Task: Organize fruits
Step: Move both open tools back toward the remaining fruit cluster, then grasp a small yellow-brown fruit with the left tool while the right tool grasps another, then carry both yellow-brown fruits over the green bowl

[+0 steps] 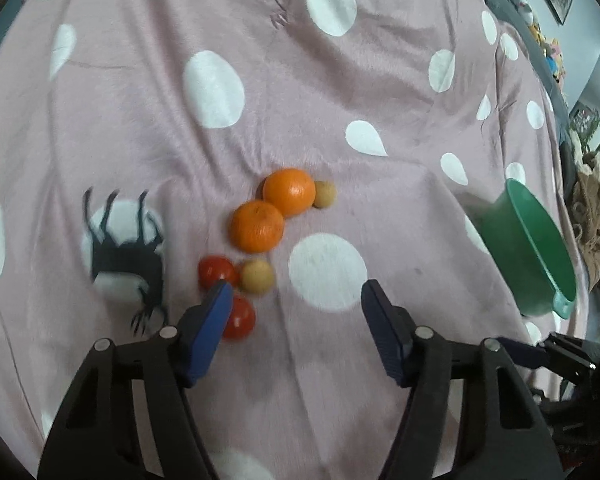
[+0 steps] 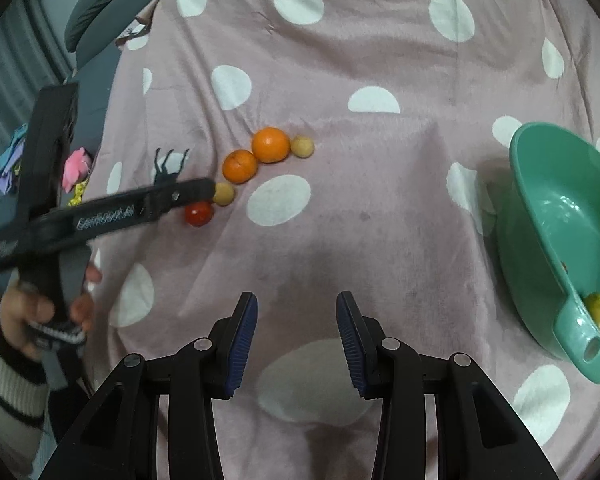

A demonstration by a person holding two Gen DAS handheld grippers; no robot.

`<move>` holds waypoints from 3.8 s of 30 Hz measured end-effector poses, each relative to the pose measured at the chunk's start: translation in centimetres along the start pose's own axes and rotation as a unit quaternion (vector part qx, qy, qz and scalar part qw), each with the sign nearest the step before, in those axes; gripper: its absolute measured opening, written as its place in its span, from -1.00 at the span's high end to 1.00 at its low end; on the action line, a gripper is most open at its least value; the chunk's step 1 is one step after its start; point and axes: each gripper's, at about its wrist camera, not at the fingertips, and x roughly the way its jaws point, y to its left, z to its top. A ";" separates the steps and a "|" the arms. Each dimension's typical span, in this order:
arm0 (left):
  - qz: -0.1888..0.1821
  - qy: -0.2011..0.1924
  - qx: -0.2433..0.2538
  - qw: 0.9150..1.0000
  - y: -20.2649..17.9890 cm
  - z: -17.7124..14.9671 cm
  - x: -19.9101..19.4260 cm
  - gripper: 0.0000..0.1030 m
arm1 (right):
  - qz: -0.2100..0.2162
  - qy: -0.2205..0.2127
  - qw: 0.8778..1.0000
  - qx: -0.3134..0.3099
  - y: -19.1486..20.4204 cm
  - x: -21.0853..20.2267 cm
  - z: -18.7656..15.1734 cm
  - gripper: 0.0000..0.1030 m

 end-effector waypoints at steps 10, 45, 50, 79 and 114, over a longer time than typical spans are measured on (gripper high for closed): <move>0.010 0.034 0.037 0.999 -0.8 0.7 3.5 -0.27 | 0.005 -0.001 1.000 0.028 -2.6 1.1 0.6 0.20; 0.019 0.041 -0.006 0.999 1.2 1.9 4.7 0.52 | 0.016 0.007 1.000 0.005 -1.5 3.1 3.3 0.20; 0.032 -0.010 -0.012 0.999 2.2 3.3 2.4 0.52 | 0.024 0.002 1.000 -0.018 -0.1 4.6 6.8 0.20; 0.010 -0.013 -0.048 0.999 5.5 3.2 2.2 0.52 | -0.057 0.014 0.995 -0.082 2.2 16.0 13.2 0.48; 0.019 -0.016 -0.025 0.999 -1.1 -6.2 -8.8 0.52 | -0.032 -0.088 0.994 -0.049 3.7 -4.5 2.1 0.48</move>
